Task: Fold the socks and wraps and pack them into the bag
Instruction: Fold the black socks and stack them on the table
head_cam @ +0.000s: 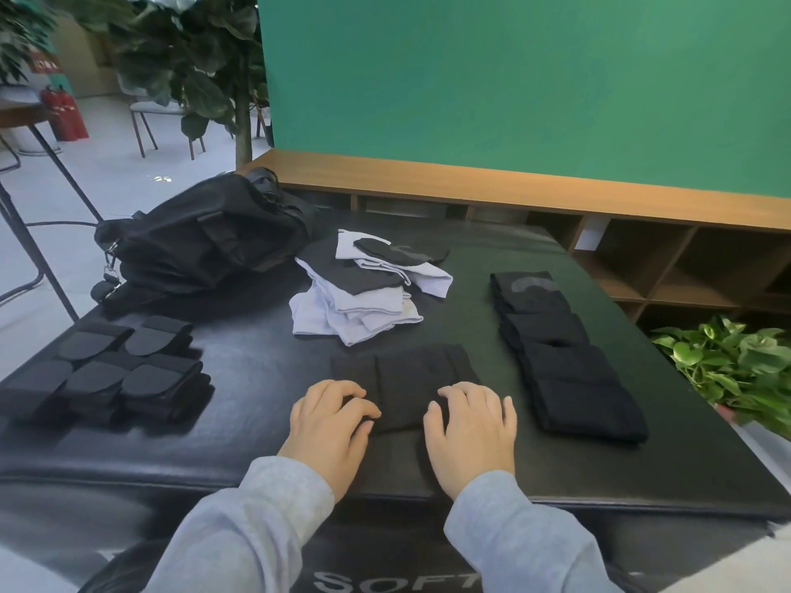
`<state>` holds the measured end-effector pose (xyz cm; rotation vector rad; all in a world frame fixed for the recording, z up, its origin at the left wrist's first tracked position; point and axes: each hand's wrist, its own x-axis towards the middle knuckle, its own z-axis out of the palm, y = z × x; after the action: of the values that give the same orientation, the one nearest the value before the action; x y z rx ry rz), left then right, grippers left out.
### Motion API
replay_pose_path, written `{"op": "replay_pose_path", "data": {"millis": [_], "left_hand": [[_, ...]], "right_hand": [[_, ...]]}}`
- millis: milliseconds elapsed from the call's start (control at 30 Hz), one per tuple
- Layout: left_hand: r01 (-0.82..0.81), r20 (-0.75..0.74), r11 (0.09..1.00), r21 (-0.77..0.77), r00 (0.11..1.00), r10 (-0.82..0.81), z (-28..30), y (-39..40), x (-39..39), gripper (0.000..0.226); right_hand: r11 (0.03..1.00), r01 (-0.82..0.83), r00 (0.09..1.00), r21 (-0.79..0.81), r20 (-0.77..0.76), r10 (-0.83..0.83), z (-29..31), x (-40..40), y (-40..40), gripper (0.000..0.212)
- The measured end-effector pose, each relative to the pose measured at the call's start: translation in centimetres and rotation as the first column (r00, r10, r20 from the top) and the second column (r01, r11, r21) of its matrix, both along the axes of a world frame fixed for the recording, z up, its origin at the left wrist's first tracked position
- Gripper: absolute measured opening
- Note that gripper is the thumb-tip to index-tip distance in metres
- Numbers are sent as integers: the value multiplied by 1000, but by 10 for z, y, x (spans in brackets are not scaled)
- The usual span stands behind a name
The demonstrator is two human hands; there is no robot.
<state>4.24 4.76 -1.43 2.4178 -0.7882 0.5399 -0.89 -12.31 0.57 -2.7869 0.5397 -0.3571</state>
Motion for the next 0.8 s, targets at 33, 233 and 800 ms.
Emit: {"op": "replay_pose_path", "data": {"millis": [33,233,800], "left_hand": [[-26,-38,999,22,999,27,1,-1,-1,28],[-92,-166,994,67,981,102,2,-3,-1,26],[-46,-270,993,111,960,75,15,-9,20,15]], "right_hand": [[1000,-2,1000,-4,1,2,2,-1,1,34],[994,-101,995,-43,23,102,8,-10,1,30],[950,-80,963,302,271,-5,-8,-18,-20,13]]}}
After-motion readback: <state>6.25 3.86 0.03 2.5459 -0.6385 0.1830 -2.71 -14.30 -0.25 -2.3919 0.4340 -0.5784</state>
